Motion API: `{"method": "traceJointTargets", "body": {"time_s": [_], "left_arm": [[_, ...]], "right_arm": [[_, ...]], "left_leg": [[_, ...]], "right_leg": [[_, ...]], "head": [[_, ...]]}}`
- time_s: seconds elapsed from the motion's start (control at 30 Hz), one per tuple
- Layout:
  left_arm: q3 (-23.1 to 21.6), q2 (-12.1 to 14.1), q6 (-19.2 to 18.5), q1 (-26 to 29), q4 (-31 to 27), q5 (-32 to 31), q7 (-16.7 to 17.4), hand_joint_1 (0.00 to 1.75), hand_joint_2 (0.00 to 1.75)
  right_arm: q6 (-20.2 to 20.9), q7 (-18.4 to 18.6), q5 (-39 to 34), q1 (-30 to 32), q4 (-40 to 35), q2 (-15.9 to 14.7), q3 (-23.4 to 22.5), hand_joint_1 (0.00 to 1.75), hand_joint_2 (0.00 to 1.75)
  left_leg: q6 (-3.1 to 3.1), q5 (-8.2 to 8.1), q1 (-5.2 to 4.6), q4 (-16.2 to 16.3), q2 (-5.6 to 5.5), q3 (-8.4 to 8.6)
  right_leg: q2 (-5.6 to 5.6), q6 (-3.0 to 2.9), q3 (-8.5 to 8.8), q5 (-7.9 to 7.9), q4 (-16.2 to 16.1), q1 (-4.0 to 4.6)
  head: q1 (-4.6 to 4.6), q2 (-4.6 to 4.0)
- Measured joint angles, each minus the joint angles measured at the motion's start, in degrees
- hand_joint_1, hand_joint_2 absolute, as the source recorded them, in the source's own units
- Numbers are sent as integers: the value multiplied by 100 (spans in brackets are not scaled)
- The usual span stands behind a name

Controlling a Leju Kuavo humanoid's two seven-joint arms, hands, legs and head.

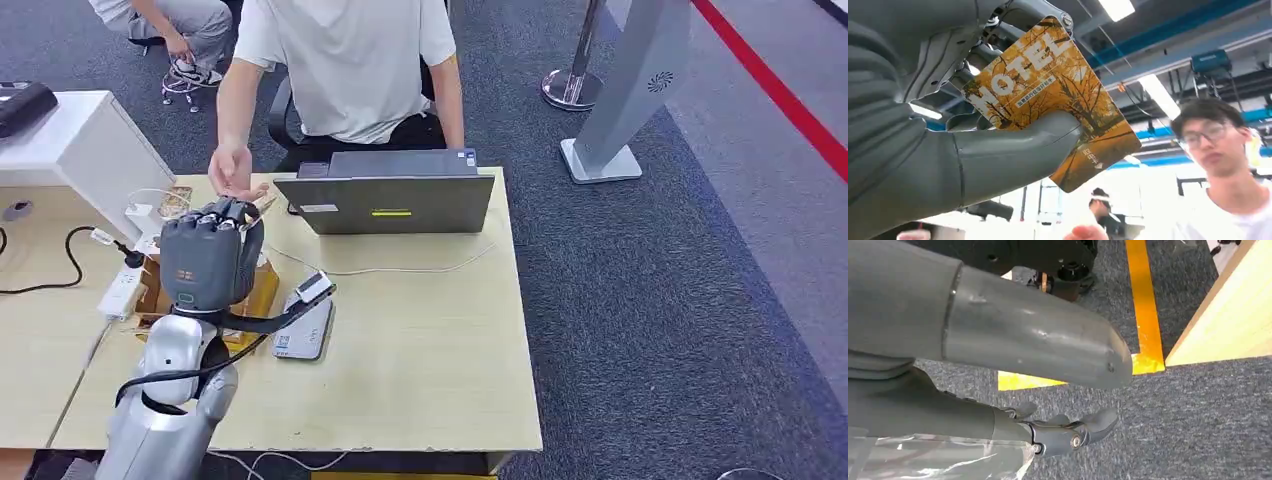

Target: Pass the card to the sensor for recognition and then transmit it.

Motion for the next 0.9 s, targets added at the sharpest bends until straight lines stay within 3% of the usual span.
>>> {"method": "traceJointTargets", "body": {"time_s": [0.07, 0.2, 0.4, 0.43, 0.6, 0.9], "left_arm": [[37, 35, -2, -54, 0, -2, 79, 175, 175], [42, 363, -150, -423, 178, -4, 729, 175, 175], [131, 612, -245, -970, 676, -7, 706, 175, 175], [142, 636, -254, -1014, 728, -7, 697, 0, 175], [153, 737, -415, -1078, 890, -7, 702, 0, 175], [258, 743, -369, -1076, 1084, -7, 656, 0, 175]], "right_arm": [[0, 4, 9, -5, 0, 13, 0, 0, 0], [24, 15, 157, -36, -2, 48, 11, 0, 0], [87, 59, 190, -83, -11, 85, 15, 0, 0], [87, 61, 190, -83, -11, 87, 15, 0, 0], [87, 70, 190, -81, -9, 90, 15, 0, 0], [85, 74, 208, -80, -9, 105, 15, 0, 0]], "left_leg": [[-1, 1, 0, 0, 0, 0], [-3, 2, 0, 0, 1, 0], [-7, 6, 0, 0, 1, 0], [-7, 5, 0, 0, 2, 0], [-7, 4, 0, 0, 1, -1], [-7, 4, 0, 0, 1, -1]], "right_leg": [[-1, 0, 0, 0, 1, 0], [4, 0, -4, 0, 2, 0], [3, -1, -3, 0, 7, 0], [5, -1, -3, 0, 6, 0], [4, 0, -4, 0, 4, -1], [4, 0, -4, 0, 5, 0]], "head": [[4, -2], [2, 0], [0, -2], [0, -2], [-2, -2], [0, -2]]}}
